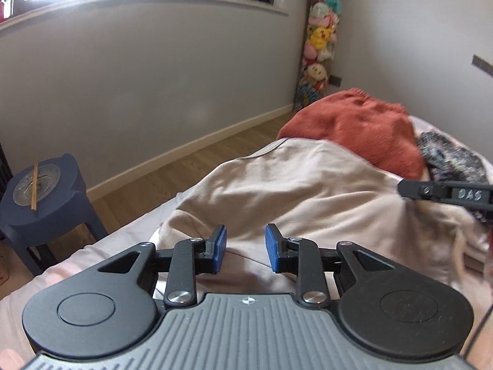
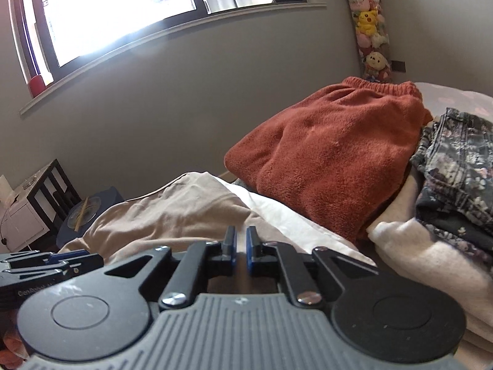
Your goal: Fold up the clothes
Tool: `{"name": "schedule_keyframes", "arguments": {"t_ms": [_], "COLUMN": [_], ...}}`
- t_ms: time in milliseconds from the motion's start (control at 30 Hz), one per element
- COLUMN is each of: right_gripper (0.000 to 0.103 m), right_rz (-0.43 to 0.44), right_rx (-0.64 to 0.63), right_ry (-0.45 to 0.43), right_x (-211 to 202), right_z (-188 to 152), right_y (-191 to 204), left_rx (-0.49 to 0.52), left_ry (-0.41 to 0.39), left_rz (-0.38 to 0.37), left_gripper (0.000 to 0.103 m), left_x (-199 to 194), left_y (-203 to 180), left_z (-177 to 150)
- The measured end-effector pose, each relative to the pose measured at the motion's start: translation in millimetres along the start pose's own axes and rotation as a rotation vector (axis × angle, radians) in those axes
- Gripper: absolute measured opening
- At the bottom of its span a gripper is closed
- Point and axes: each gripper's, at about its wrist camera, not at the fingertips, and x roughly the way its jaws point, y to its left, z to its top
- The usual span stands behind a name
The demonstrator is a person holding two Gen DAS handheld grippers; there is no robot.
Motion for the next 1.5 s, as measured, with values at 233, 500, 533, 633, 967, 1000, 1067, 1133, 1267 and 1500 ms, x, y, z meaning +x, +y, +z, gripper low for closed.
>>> {"name": "schedule_keyframes", "arguments": {"t_ms": [233, 500, 533, 633, 967, 1000, 1067, 1133, 1267, 1500], "right_gripper": [0.022, 0.024, 0.024, 0.025, 0.041, 0.042, 0.051, 0.061, 0.067, 0.072], "right_rz": [-0.098, -0.183, -0.189, -0.196, -0.102, -0.094, -0.088, -0.102, -0.144, -0.155], "right_rx": [-0.010, 0.057, 0.071, 0.106, 0.151, 0.155, 0.158, 0.146, 0.130, 0.183], "right_ry": [0.030, 0.091, 0.091, 0.077, -0.023, -0.034, -0.058, -0.075, -0.088, -0.107], "right_x": [-20.2, -30.7, -34.3, -49.0, -124.9, -133.8, -151.0, -163.8, -181.2, -195.2], "right_z": [-28.3, -45.8, -46.8, -48.9, -57.9, -59.3, -65.1, -74.4, -96.2, -126.1], "right_y": [-14.2, -43.9, -45.8, -44.2, 22.9, 30.3, 43.1, 55.3, 76.8, 95.7], "left_rx": [0.112, 0.081, 0.074, 0.057, 0.036, 0.035, 0.034, 0.032, 0.029, 0.021], "left_ry": [0.036, 0.074, 0.078, 0.078, 0.035, 0.029, 0.017, 0.006, 0.001, 0.013], "left_rz": [-0.053, -0.036, -0.034, -0.020, -0.045, -0.047, -0.053, -0.058, -0.059, -0.048], "left_gripper": [0.025, 0.025, 0.025, 0.025, 0.028, 0.030, 0.044, 0.046, 0.046, 0.046], "left_x": [-10.5, -18.7, -21.2, -32.0, -80.3, -84.8, -93.9, -102.9, -115.2, -130.8], "left_y": [-41.1, -35.4, -34.1, -35.6, -58.4, -60.1, -63.5, -66.8, -67.4, -62.2], "left_z": [-25.9, -38.9, -39.5, -42.9, -65.8, -68.2, -72.9, -77.7, -86.3, -100.5]}}
